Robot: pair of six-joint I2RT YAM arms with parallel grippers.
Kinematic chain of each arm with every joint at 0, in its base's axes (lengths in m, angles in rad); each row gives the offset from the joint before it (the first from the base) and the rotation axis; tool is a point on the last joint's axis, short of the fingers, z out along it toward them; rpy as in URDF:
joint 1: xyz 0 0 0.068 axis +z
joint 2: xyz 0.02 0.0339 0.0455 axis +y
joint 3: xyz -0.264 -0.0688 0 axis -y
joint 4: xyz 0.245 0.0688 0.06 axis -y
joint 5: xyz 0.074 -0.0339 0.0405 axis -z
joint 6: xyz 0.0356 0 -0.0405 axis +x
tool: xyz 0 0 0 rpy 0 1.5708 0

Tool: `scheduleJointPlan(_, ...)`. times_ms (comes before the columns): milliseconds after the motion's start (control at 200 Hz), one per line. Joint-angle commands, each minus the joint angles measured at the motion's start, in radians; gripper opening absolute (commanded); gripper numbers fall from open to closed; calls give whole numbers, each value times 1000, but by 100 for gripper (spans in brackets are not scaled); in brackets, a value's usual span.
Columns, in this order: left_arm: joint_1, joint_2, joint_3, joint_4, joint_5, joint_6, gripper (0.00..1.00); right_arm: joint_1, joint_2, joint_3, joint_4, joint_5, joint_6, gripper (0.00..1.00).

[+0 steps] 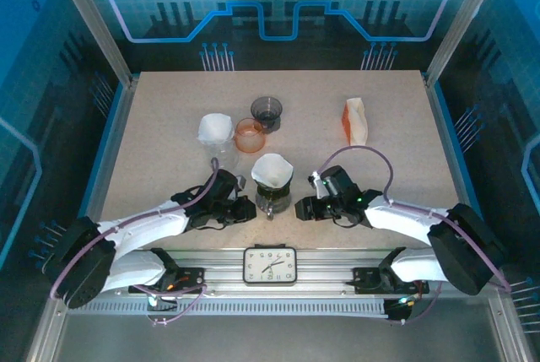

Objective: Place the coffee filter in the dripper

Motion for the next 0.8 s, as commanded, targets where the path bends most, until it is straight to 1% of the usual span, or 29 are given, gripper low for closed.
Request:
scheduleJointPlan(0, -2, -60, -6, -35, -33, -16, 14, -1, 27, -17, 106, -40, 23, 52)
scheduleJointPlan(155, -1, -115, -9, -90, -61, -28, 14, 10, 67, -31, 177, -64, 36, 51)
scheduleJointPlan(390, -2, -142, -32, -93, -78, -61, 14, 25, 109, -45, 260, -70, 59, 49)
scheduleJointPlan(485, 2, -191, -29, -130, -102, -62, 14, 31, 126, -45, 282, -64, 74, 48)
scheduleJointPlan(570, 13, -239, -16, -182, -124, -55, 14, 38, 140, -45, 344, -56, 89, 47)
scheduleJointPlan(675, 20, -297, 4, -252, -176, -40, 14, 49, 162, -49, 400, -37, 112, 46)
scheduleJointPlan(795, 21, -364, 17, -292, -218, -36, 16, 55, 191, -44, 448, -33, 131, 45)
